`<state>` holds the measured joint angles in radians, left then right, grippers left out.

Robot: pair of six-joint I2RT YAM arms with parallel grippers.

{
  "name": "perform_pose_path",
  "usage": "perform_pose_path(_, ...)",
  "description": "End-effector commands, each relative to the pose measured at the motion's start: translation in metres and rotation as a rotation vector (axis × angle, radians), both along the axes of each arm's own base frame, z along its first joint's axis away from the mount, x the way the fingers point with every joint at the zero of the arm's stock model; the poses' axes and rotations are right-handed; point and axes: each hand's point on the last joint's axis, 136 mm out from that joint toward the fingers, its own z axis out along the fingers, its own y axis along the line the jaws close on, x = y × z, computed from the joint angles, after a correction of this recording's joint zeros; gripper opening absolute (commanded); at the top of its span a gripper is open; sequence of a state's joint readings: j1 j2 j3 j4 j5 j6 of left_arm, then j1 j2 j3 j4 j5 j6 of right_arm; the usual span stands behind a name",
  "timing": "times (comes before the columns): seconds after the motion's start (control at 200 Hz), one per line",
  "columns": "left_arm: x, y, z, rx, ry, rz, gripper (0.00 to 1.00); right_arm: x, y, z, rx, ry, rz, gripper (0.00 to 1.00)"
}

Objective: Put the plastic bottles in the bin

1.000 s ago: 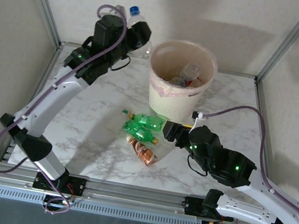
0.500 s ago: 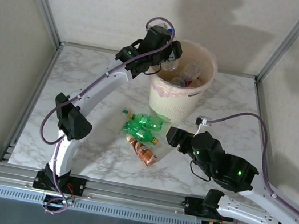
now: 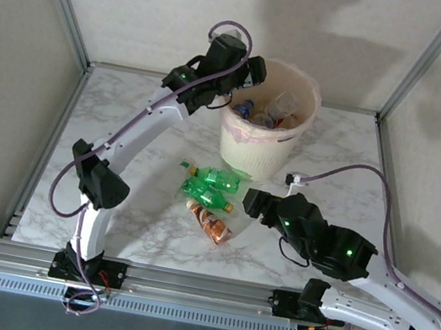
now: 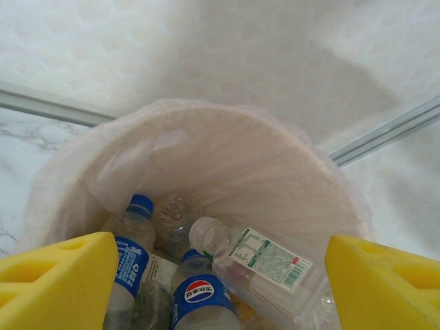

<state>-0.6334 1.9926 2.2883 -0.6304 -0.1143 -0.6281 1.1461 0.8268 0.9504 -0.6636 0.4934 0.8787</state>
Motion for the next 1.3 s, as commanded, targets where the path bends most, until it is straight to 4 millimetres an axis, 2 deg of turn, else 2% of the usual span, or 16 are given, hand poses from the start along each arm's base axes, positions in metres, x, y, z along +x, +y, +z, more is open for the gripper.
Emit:
perform_pose_path(0.0,-0.029,0.035,0.055,-0.017,-0.097,0.054,0.80,-0.003,0.015,-0.018,-0.078,0.038,0.057,0.84)
perform_pose_path(0.09,-0.046,0.055,0.068,-0.031,-0.133,0.084,0.82,-0.005,0.031,-0.035,-0.123,0.067,0.110,0.86)
perform_pose_path(0.24,-0.075,0.103,0.068,-0.075,-0.167,0.162,0.91,-0.011,0.054,-0.068,-0.192,0.118,0.182,0.89)
perform_pose_path(0.29,-0.083,0.121,0.060,-0.093,-0.170,0.192,0.99,-0.014,0.060,-0.082,-0.212,0.144,0.207,0.90)
perform_pose_path(0.411,-0.101,0.168,0.028,-0.122,-0.156,0.301,1.00,-0.022,0.070,-0.114,-0.244,0.192,0.275,0.92)
perform_pose_path(0.486,-0.109,0.186,0.003,-0.145,-0.120,0.320,0.99,-0.027,0.074,-0.130,-0.260,0.212,0.313,0.93)
perform_pose_path(0.606,-0.120,0.187,-0.033,-0.155,-0.061,0.255,0.99,-0.033,0.083,-0.146,-0.279,0.240,0.369,0.94)
perform_pose_path(0.746,-0.130,0.195,-0.076,-0.086,0.029,0.275,0.99,-0.034,0.090,-0.167,-0.332,0.272,0.397,0.94)
perform_pose_path(0.901,-0.139,0.203,-0.108,-0.035,0.082,0.287,0.98,-0.033,0.096,-0.186,-0.389,0.294,0.415,0.92)
perform_pose_path(1.046,-0.144,0.210,-0.127,-0.007,0.119,0.300,0.96,-0.031,0.100,-0.199,-0.435,0.310,0.433,0.92)
perform_pose_path(1.297,-0.147,0.209,-0.141,-0.029,0.145,0.295,0.94,-0.029,0.104,-0.215,-0.497,0.326,0.443,0.90)
